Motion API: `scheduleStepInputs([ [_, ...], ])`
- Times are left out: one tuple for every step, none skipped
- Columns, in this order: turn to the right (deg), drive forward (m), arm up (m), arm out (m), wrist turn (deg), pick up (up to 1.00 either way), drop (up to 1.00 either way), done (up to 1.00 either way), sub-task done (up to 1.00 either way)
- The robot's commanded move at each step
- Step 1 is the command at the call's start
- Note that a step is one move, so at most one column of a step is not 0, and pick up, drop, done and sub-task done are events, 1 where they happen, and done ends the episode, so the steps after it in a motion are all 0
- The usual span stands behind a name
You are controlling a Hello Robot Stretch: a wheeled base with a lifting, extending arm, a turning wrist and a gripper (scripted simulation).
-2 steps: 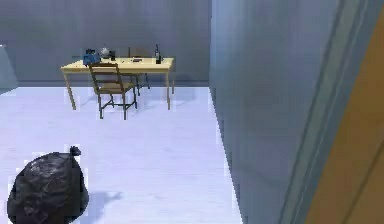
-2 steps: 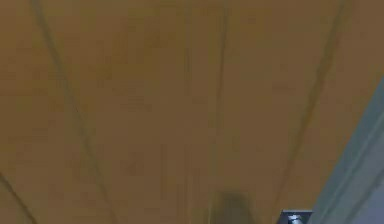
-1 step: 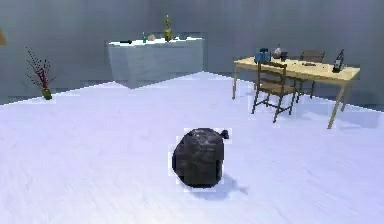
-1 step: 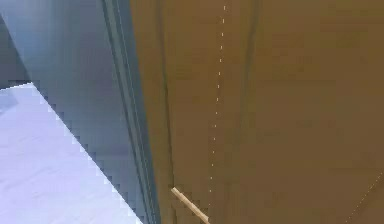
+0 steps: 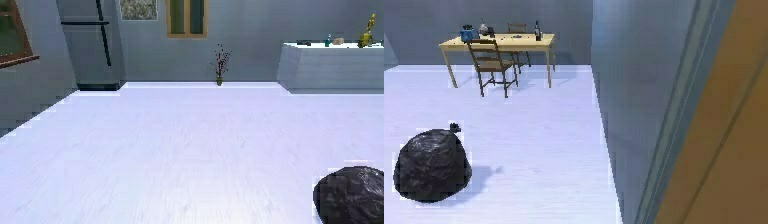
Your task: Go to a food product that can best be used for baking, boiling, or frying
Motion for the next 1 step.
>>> scheduleStepInputs([
  [0.0,0.25,0.00,0.00,0.0,0.00,0.00,0.00,0.00],
])
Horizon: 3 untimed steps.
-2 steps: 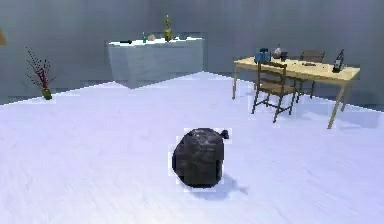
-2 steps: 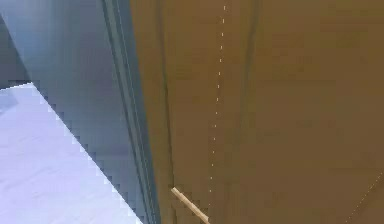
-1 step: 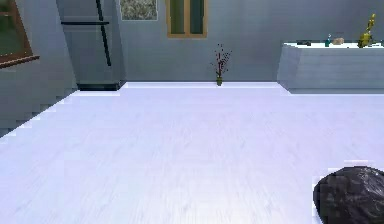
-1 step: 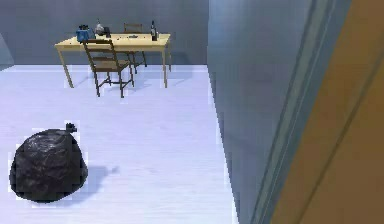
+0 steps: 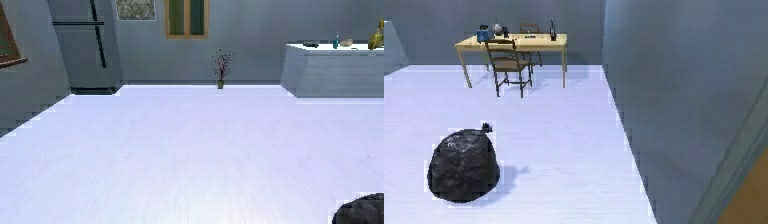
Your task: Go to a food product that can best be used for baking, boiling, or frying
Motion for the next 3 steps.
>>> scheduleStepInputs([
  [15.0,0.00,0.00,0.00,0.0,0.00,0.00,0.00,0.00],
  [0.0,1.00,0.00,0.00,0.0,0.00,0.00,0.00,0.00],
  [3.0,0.00,0.00,0.00,0.0,0.00,0.00,0.00,0.00],
])
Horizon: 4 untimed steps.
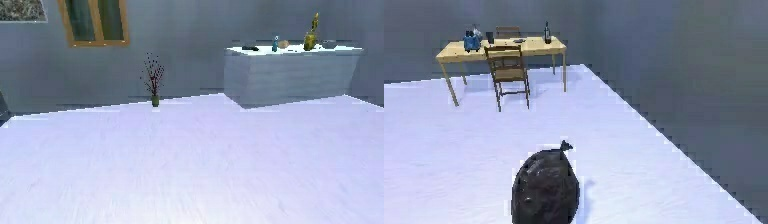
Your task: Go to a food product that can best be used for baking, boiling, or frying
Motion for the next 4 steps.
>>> scheduleStepInputs([
  [0.0,0.40,0.00,0.00,0.0,0.00,0.00,0.00,0.00],
  [15.0,0.00,0.00,0.00,0.0,0.00,0.00,0.00,0.00],
  [0.0,1.00,0.00,0.00,0.0,0.00,0.00,0.00,0.00],
  [0.0,1.00,0.00,0.00,0.0,0.00,0.00,0.00,0.00],
])
